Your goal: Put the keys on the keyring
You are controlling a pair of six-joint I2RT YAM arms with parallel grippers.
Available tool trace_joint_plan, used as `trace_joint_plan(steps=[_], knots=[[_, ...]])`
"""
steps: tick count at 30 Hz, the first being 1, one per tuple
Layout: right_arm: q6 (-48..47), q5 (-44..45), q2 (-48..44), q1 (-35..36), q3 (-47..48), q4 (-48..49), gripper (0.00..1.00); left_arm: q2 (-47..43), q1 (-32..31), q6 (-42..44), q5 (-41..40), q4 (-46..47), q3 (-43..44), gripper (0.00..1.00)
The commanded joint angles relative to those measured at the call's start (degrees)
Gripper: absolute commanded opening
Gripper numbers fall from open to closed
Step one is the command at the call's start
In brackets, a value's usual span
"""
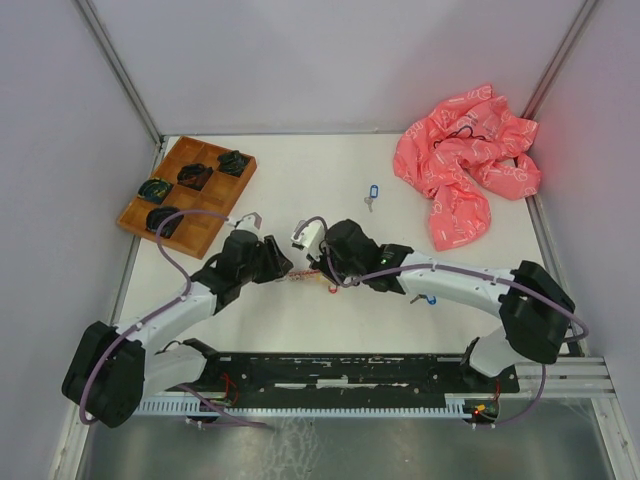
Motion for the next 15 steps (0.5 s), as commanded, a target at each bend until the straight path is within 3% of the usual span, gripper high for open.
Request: trace_joint_plan(steps=[1, 7, 15], knots=[[0.1, -6.7, -5.5, -1.3, -4.1, 11.2, 0.01, -1.1, 0.2, 2.0, 3.8, 2.3, 1.0, 0.55], [2.9, -5.4, -4.4, -3.2, -6.8, 17.2, 0.01, 0.6, -0.2, -2.2, 14.0, 11.4, -4.5, 0.57], [3.1, -7.5, 1.5, -3.7, -4.8, 16.5, 0.01, 0.4, -3.4, -8.0, 18.5, 22.3, -11.0, 0.57]])
